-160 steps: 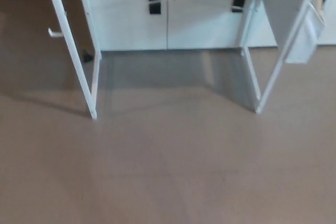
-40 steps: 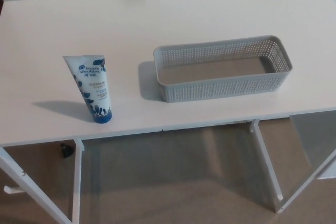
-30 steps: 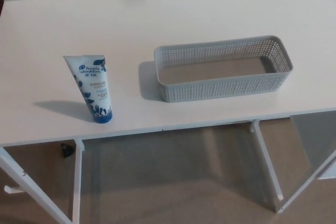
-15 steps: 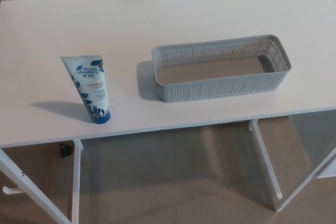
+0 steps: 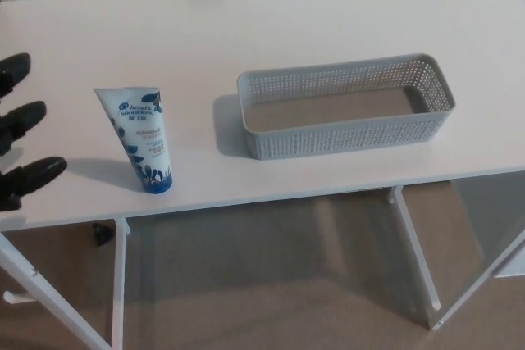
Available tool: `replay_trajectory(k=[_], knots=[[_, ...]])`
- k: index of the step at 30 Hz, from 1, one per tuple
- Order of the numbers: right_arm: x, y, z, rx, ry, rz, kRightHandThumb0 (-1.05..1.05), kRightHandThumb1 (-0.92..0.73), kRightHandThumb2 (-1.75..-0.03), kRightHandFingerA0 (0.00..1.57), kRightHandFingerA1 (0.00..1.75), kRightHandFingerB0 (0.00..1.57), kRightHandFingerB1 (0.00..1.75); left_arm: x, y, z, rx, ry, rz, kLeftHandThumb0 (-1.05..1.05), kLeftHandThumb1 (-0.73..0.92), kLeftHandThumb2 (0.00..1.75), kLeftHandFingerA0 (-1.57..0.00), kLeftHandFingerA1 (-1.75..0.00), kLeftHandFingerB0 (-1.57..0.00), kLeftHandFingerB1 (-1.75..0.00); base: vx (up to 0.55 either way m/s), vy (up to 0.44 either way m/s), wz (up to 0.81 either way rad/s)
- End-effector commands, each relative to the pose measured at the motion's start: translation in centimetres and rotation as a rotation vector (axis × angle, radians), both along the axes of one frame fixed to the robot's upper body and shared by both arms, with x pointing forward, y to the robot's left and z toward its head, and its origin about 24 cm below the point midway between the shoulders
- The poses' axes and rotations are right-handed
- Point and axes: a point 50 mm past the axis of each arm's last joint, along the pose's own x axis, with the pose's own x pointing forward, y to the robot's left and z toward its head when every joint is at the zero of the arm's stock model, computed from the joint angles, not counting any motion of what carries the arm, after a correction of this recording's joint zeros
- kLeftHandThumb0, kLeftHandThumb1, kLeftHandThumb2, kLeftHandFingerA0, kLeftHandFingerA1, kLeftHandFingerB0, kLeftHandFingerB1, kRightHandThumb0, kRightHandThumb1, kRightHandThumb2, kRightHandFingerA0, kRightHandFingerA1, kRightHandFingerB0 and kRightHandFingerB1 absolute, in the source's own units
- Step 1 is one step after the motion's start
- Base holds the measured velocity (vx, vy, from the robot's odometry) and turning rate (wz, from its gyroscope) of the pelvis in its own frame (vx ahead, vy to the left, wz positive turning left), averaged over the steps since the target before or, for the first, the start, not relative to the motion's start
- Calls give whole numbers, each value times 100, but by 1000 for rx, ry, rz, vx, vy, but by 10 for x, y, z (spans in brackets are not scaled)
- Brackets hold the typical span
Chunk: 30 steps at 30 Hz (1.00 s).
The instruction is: The robot walks towards a table in front, picks a shampoo with left hand and puts it in a small grey container
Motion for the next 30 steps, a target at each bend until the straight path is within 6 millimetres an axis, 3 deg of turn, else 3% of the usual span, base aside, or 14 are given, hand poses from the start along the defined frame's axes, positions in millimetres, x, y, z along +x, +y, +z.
replay_trajectory(k=[1, 2, 3, 4, 11, 21, 23, 24, 30], knots=[[0, -5, 3, -23, -13, 1, -22, -61, -58, 62, 48, 40, 37, 3, -4, -5, 23, 36, -9, -33, 41, 57, -9, -32, -7, -21, 0, 0, 0], [0, -5, 3, -22, -13, -2, -22, -62, -58, 63, 49, 40, 38, 3, -5, -6, 26, 39, -11, -30, 27, 69, -1, -42, 0, -33, 0, 0, 0], [0, -4, 3, -23, -10, 0, -22, -62, -58, 63, 49, 40, 38, 3, -6, -6, 29, 40, -10, -30, 27, 69, -1, -42, 0, -33, 0, 0, 0], [0, -4, 3, -26, -6, 3, -22, -63, -58, 63, 48, 40, 37, 4, -8, -7, 31, 46, -15, -35, 41, 56, -10, -32, -8, -22, 0, 0, 0], [0, -4, 3, -24, -11, 5, -24, -61, -58, 65, 49, 41, 38, 6, -22, -12, 36, 53, -46, -36, 34, 59, -9, -36, -7, -25, 0, 0, 0], [0, -4, 3, -24, -6, 3, -24, -59, -57, 67, 49, 42, 38, 11, -36, -22, 14, 92, -59, -33, 41, 54, -10, -30, -9, -25, 0, 0, 0], [0, -3, 2, -24, -2, 9, -23, -63, -59, 65, 49, 41, 38, 10, -41, -26, -10, 105, -56, -36, 37, 58, -9, -34, -10, -27, 0, 0, 0], [-1, -3, 2, -25, -1, 10, -24, -63, -59, 65, 49, 41, 38, 10, -43, -28, -30, 111, -53, -20, 29, 82, 0, -48, 0, -48, 0, 0, 0], [-1, -1, 1, -27, 1, 29, -24, -64, -59, 63, 47, 42, 38, 12, -49, -33, -137, 157, -42, -22, 29, 82, 0, -48, 0, -48, 0, 0, 0]])
